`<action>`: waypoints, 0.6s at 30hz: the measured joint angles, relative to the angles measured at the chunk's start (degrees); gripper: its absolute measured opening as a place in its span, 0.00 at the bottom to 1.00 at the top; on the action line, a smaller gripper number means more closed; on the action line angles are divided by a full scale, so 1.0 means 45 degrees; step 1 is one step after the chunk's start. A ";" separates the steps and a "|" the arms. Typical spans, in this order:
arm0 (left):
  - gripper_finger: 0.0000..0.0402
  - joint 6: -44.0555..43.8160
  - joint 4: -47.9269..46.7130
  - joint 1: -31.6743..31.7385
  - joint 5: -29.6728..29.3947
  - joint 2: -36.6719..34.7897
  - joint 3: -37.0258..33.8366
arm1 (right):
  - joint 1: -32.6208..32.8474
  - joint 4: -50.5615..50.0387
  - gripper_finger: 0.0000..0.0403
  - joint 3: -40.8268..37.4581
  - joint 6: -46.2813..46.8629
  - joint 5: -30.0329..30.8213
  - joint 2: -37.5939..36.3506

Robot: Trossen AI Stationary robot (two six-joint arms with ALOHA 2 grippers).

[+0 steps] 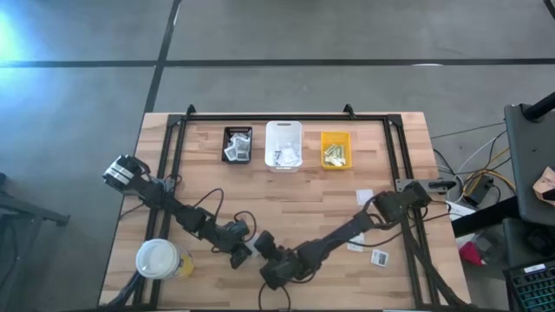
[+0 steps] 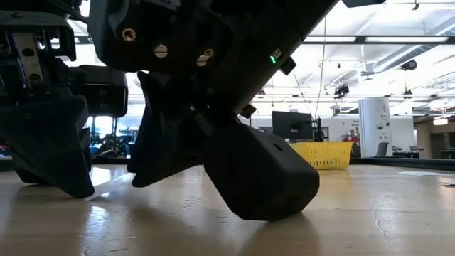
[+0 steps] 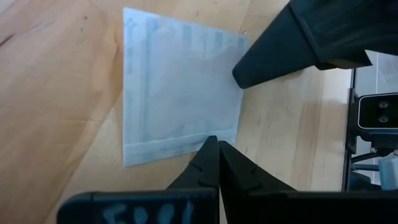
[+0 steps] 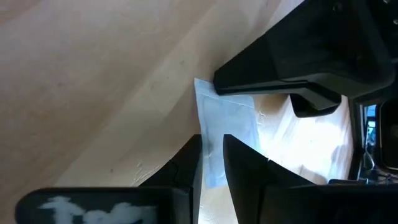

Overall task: Pick & Place First Aid Supplies
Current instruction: Put the blue bandage into the white bin

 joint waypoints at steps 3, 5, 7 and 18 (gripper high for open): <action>0.00 0.0042 0.0000 0.0000 0.0080 0.0000 0.0000 | -0.0071 0.0002 0.15 0.0000 0.0079 -0.0027 0.0000; 0.00 0.0093 0.0000 0.0000 0.0142 0.0000 0.0000 | -0.0105 0.0027 0.15 -0.0010 0.0029 -0.0029 0.0022; 0.00 0.0122 0.0010 0.0000 0.0210 0.0000 0.0000 | -0.0118 0.0069 0.15 -0.0015 -0.0120 -0.0015 0.0025; 0.00 0.0683 0.0363 0.0000 0.0543 0.0000 0.0000 | -0.0376 0.0592 0.15 -0.0034 -0.0429 0.0287 0.0044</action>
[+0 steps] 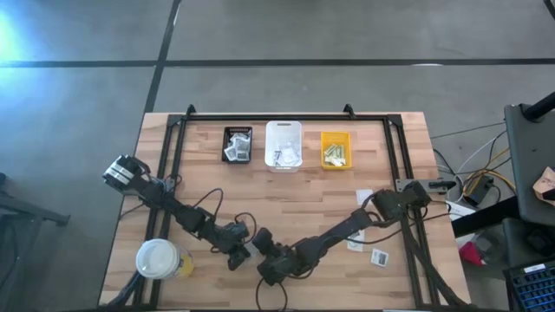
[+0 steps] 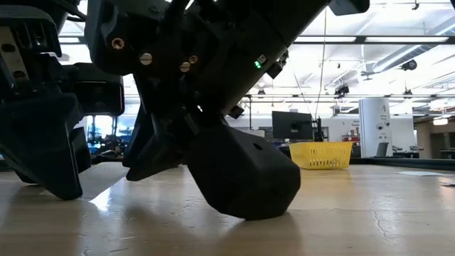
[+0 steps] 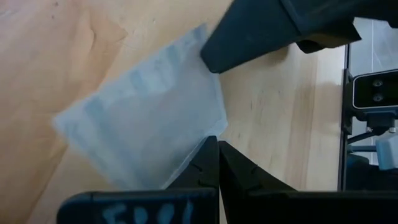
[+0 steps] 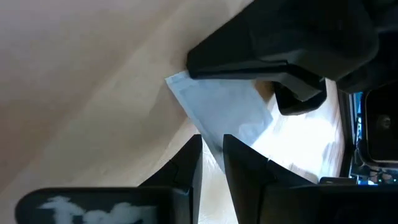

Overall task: Pick & Place First Aid Supplies
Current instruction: Put the blue bandage into the white bin

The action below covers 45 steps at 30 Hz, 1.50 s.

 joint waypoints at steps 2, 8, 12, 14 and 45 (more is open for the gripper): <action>0.00 0.0164 0.0064 -0.0005 -0.0010 0.0000 -0.0003 | -0.0047 0.0014 0.15 0.0000 0.0037 -0.0010 0.0005; 0.00 0.0865 0.0406 -0.0019 -0.0009 0.0024 -0.0019 | -0.0062 0.0037 0.09 -0.0001 -0.0010 -0.0018 0.0005; 0.00 0.1598 0.0971 -0.0039 -0.0096 0.0021 -0.0024 | -0.0062 0.0042 0.03 0.0000 -0.0044 -0.0252 0.0005; 0.00 0.1800 0.1094 -0.0044 -0.0126 -0.0006 -0.0024 | -0.0062 0.0037 0.02 -0.0005 -0.0007 -0.0491 0.0010; 0.00 0.3910 -0.2892 -0.0048 -0.1787 -0.3131 -0.0063 | -0.0048 0.0003 0.02 -0.0005 0.0043 -0.0654 0.0015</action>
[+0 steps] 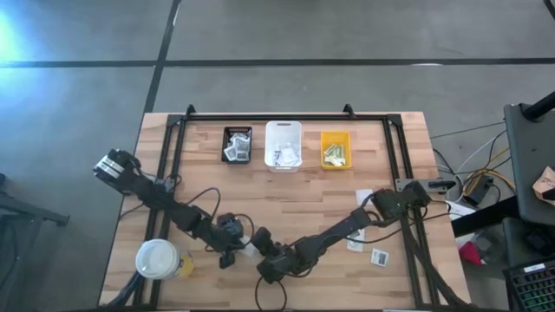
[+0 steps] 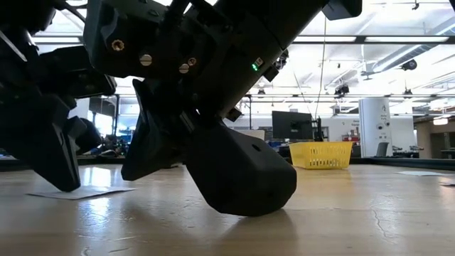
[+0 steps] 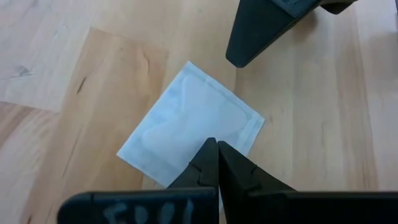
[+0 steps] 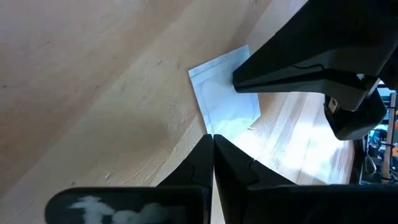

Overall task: Pick & Place First Aid Supplies
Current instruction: Put the blue bandage into the white bin

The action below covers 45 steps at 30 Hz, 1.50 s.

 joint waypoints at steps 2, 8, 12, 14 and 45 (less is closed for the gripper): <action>0.00 0.0130 -0.0136 0.0009 0.0000 -0.0211 -0.0019 | 0.0000 0.0000 0.02 0.0000 -0.0001 -0.0002 0.0000; 0.00 0.0177 -0.1500 0.0009 -0.0580 -0.1061 -0.0015 | 0.0004 -0.0010 0.02 0.0000 0.0039 -0.0006 0.0000; 0.00 -0.0311 -0.2625 0.0009 -0.1060 -0.1400 -0.0017 | 0.0002 -0.0003 0.02 0.0000 0.0036 -0.0157 0.0000; 0.00 -0.0464 -0.2680 0.0009 -0.1132 -0.1302 -0.0063 | -0.0025 0.0003 0.02 0.0000 0.0025 -0.0523 0.0000; 0.00 -0.1698 -0.0911 0.0043 -0.0688 0.1567 -0.0053 | 0.0012 -0.0689 0.19 0.0045 -0.2889 -0.2126 -0.0034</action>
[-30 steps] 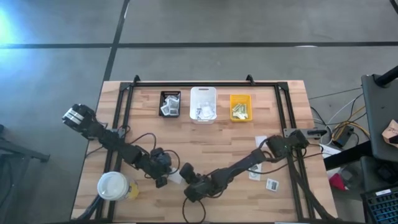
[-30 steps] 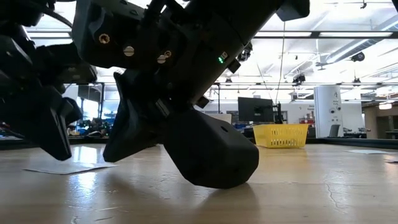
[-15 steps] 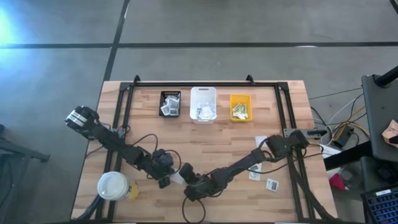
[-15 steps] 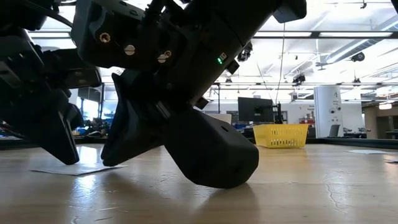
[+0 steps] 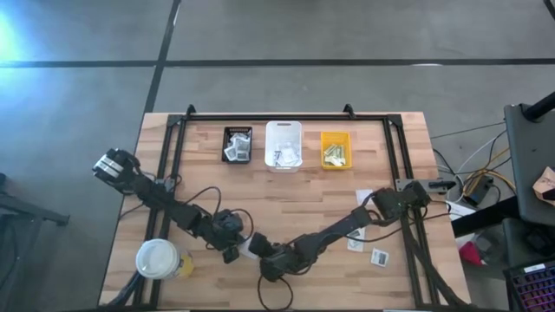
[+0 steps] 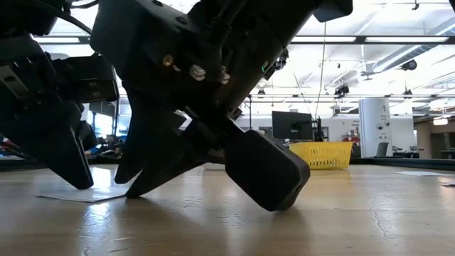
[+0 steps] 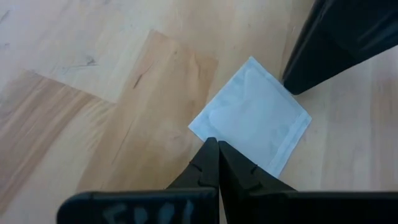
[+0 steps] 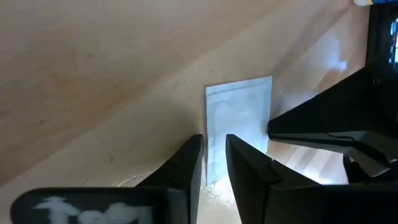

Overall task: Pick & Place First Aid Supplies
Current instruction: Put the blue bandage into the white bin

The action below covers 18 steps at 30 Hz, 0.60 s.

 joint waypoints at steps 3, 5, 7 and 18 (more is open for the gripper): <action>0.00 0.0019 0.0760 0.0000 0.0093 0.0040 -0.0040 | -0.0095 0.0019 0.18 -0.0011 0.0113 -0.0113 0.0000; 0.00 0.0001 0.1305 0.0000 0.0162 0.0053 -0.0058 | -0.0143 0.0019 0.18 -0.0016 0.0205 -0.0090 0.0000; 0.00 -0.0113 0.1566 0.0000 0.0219 0.0054 -0.0052 | -0.0156 0.0037 0.18 -0.0018 0.0210 0.0168 0.0000; 0.00 -0.1708 0.1565 0.0024 0.0266 0.0379 -0.0403 | -0.0049 -0.0071 0.16 -0.0028 0.0207 -0.0958 -0.0009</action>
